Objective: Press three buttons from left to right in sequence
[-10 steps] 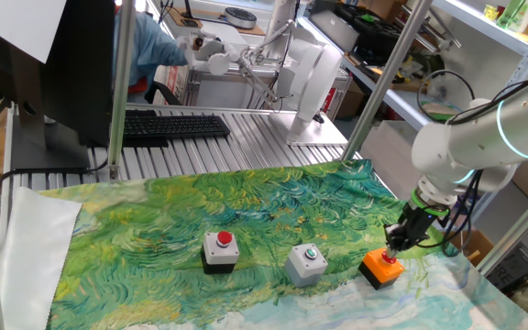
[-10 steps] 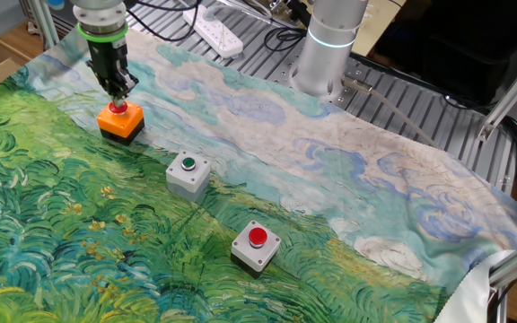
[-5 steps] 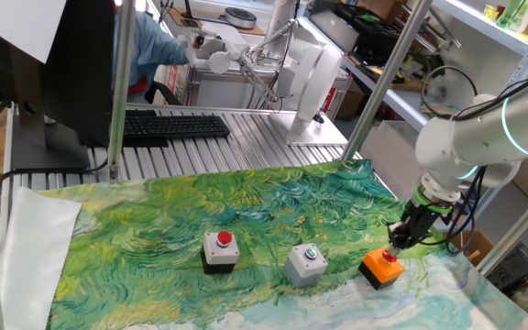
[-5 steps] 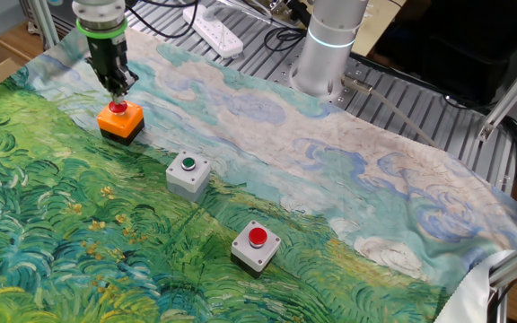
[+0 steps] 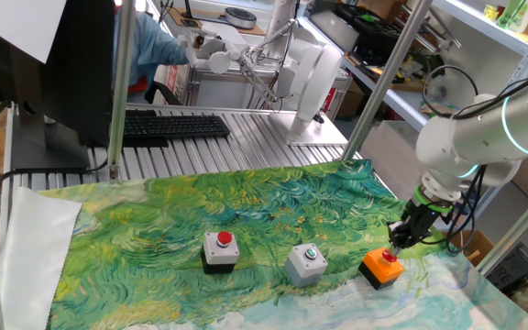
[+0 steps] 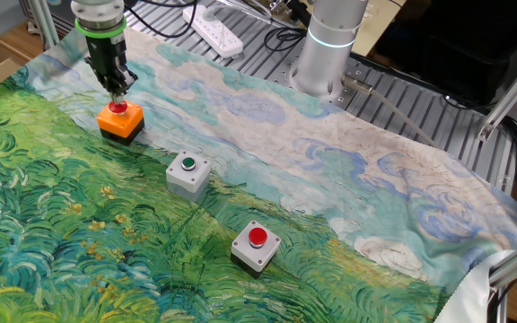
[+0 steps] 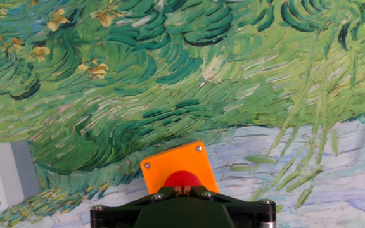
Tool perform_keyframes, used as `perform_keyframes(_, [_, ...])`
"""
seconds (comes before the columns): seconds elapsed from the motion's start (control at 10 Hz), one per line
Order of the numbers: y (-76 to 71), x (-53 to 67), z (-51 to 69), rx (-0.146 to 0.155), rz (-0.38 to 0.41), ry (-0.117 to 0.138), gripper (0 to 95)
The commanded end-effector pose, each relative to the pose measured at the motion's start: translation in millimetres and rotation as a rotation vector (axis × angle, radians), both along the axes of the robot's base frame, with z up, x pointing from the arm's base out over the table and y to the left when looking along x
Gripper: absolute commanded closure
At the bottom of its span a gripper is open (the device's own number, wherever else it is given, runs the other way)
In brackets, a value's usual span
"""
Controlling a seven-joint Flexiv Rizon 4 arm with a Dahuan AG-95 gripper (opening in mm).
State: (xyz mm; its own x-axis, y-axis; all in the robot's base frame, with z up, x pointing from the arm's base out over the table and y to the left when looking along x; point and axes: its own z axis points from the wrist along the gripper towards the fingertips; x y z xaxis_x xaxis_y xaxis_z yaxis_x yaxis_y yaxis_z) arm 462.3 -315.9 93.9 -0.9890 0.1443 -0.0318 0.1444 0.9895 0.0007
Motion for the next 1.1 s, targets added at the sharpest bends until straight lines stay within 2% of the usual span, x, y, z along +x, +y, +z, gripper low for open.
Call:
perform_keyframes(0.1, [0.3, -0.5, 1.0, 0.0, 0.001, 0.001, 95.0])
perform_keyframes(0.4, [5.0, -2.8, 5.3, 0.011, 0.001, -0.001, 95.0])
perform_keyframes(0.8, [27.3, 0.0, 27.3, 0.014, -0.008, 0.007, 95.0])
perform_keyframes(1.1, [38.1, 6.7, 35.0, 0.014, -0.015, 0.007, 95.0])
